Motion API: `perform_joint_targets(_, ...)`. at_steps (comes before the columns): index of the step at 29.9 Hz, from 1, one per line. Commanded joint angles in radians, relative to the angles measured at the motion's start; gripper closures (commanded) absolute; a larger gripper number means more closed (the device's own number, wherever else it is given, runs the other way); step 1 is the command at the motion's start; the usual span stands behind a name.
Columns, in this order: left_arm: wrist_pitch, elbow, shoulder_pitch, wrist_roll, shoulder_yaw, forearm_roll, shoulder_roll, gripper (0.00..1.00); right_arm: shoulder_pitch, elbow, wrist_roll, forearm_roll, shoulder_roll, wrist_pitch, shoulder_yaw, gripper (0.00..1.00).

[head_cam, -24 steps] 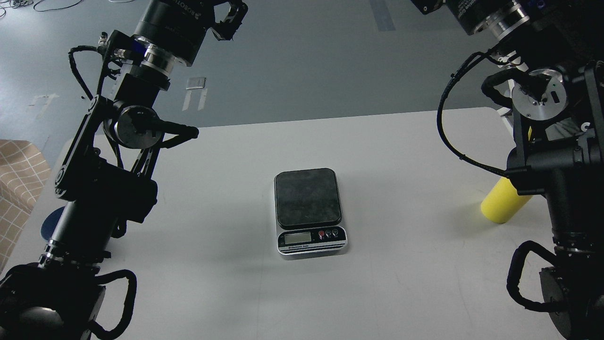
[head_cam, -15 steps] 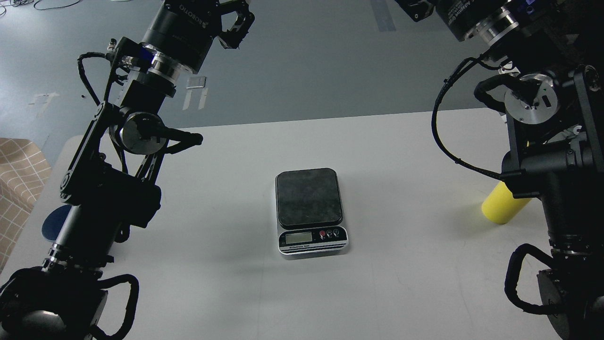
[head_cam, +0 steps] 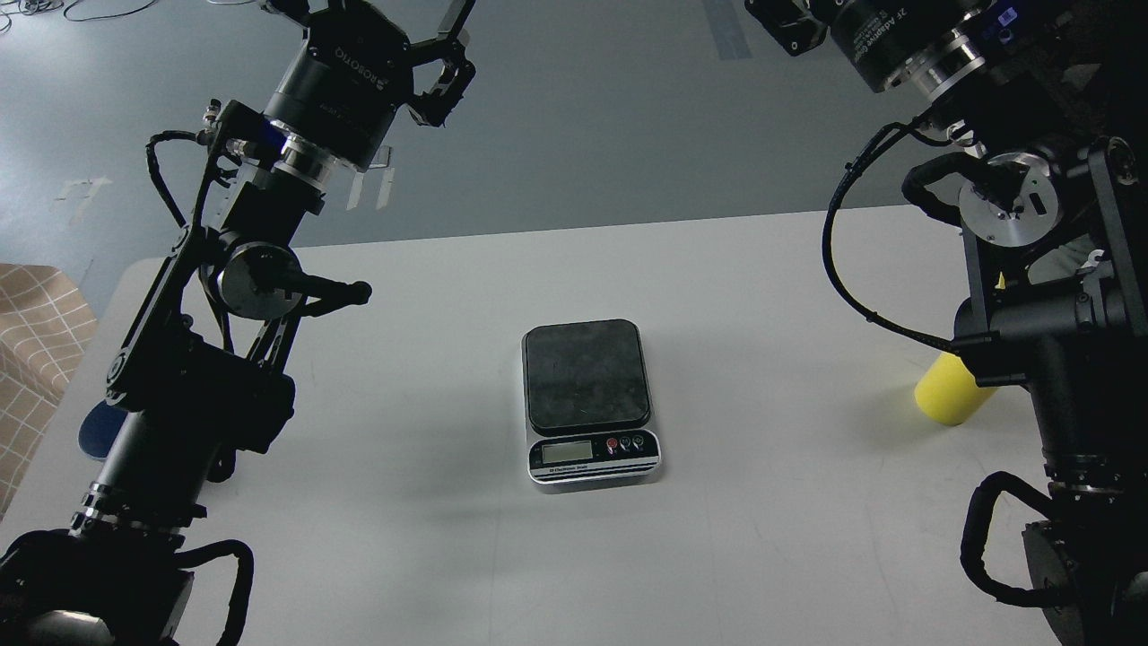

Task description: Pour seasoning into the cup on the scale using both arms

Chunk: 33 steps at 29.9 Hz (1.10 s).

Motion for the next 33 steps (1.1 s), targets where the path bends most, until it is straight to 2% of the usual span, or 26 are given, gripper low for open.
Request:
perform_joint_targets(1, 0.01, 0.0, -0.002, 0.0, -0.002, 0.0, -0.002, 0.01, -0.006, 0.002, 0.0, 0.0, 0.0, 0.001, 0.0, 0.01)
perform_joint_targets(13, 0.001, -0.002, -0.006, 0.004, -0.008, -0.002, -0.005, 0.01, -0.006, 0.0, 0.0, 0.002, 0.0, 0.001, 0.0, 0.01)
perform_joint_targets(17, 0.001, -0.002, -0.002, -0.002, -0.012, 0.0, -0.008, 0.01, -0.006, 0.0, -0.002, 0.002, 0.0, 0.001, 0.0, 0.01)
perform_joint_targets(24, 0.05, -0.002, -0.001, -0.014, -0.043, -0.043, -0.013, 0.01, -0.007, -0.004, 0.0, 0.0, 0.0, 0.001, 0.0, 0.01)
perform_joint_targets(33, 0.038, -0.002, 0.01, -0.023, -0.037, -0.061, -0.013, 0.01, -0.006, -0.011, 0.0, -0.001, 0.0, 0.0, 0.006, 0.01)
